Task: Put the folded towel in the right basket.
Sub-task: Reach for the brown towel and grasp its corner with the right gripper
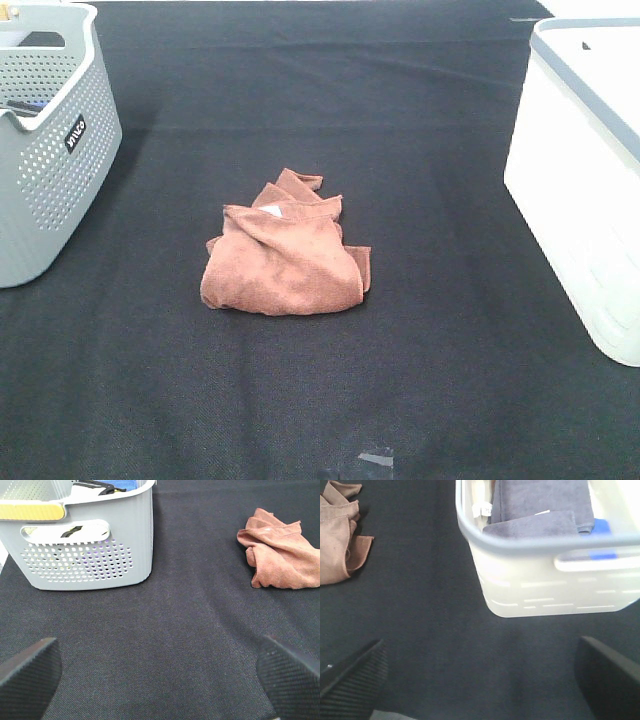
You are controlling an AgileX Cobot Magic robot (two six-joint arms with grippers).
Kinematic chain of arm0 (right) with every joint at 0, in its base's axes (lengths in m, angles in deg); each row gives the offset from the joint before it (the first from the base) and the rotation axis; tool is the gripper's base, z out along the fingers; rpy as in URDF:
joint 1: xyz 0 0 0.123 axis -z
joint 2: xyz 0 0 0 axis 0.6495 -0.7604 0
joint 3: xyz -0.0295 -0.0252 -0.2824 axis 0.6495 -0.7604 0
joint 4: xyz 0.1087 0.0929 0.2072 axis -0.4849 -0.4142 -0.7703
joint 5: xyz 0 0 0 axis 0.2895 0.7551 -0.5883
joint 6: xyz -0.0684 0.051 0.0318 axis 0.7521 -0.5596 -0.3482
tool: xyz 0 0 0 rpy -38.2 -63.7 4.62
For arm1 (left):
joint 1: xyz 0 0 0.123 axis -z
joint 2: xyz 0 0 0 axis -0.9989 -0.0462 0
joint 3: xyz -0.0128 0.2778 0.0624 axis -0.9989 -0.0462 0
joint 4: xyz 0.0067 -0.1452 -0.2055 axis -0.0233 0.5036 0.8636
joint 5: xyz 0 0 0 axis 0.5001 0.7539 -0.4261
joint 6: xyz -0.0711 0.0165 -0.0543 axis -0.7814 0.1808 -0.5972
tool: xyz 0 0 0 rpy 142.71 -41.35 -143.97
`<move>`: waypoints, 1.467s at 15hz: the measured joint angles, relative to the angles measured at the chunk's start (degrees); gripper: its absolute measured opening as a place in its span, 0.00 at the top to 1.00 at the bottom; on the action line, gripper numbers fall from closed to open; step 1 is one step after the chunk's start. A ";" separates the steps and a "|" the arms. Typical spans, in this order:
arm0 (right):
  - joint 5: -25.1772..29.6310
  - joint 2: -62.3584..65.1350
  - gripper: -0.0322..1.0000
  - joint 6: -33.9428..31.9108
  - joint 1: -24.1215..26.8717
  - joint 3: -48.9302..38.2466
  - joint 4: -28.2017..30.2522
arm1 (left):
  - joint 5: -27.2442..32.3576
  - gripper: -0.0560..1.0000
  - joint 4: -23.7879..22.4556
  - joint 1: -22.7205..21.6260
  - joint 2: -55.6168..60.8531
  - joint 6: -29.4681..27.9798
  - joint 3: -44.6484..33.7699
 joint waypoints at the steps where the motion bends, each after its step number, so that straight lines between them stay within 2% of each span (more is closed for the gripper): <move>1: 0.92 -8.02 0.03 -0.34 0.00 5.39 -1.32 | 0.00 0.01 0.00 0.00 0.00 0.00 0.00; 2: 4.01 -18.05 0.03 -0.34 0.00 13.41 -3.04 | 0.00 0.01 0.00 0.00 0.00 0.00 0.00; 4: 8.88 -28.88 0.03 -0.34 0.00 23.55 -5.21 | 0.00 0.01 0.00 0.00 0.00 0.00 0.00; 7: 10.77 -41.48 0.03 -0.29 0.00 35.24 -13.01 | 0.00 0.01 0.00 0.00 0.00 0.00 0.00; 9: 10.37 -44.46 0.03 0.34 0.00 37.59 -15.07 | 0.00 0.01 0.00 0.00 0.00 0.00 0.00; 11: 6.65 -50.36 0.03 2.18 -3.27 39.99 -18.79 | 0.00 0.01 0.00 0.00 0.00 0.00 0.00; 13: -0.40 -58.56 0.03 2.64 -11.92 40.34 -20.23 | 0.00 0.01 0.00 0.00 0.00 0.00 0.00; 15: -3.95 -66.52 0.03 2.64 -16.39 40.34 -22.12 | 0.00 0.01 0.00 0.00 0.00 0.00 0.00; 18: -7.05 -77.98 0.03 4.41 -17.82 40.34 -25.95 | 0.00 0.01 0.00 0.00 0.00 0.00 0.00; 22: -10.77 -90.87 0.03 12.72 -17.82 40.34 -36.55 | 0.00 0.01 0.00 0.00 0.00 0.00 0.00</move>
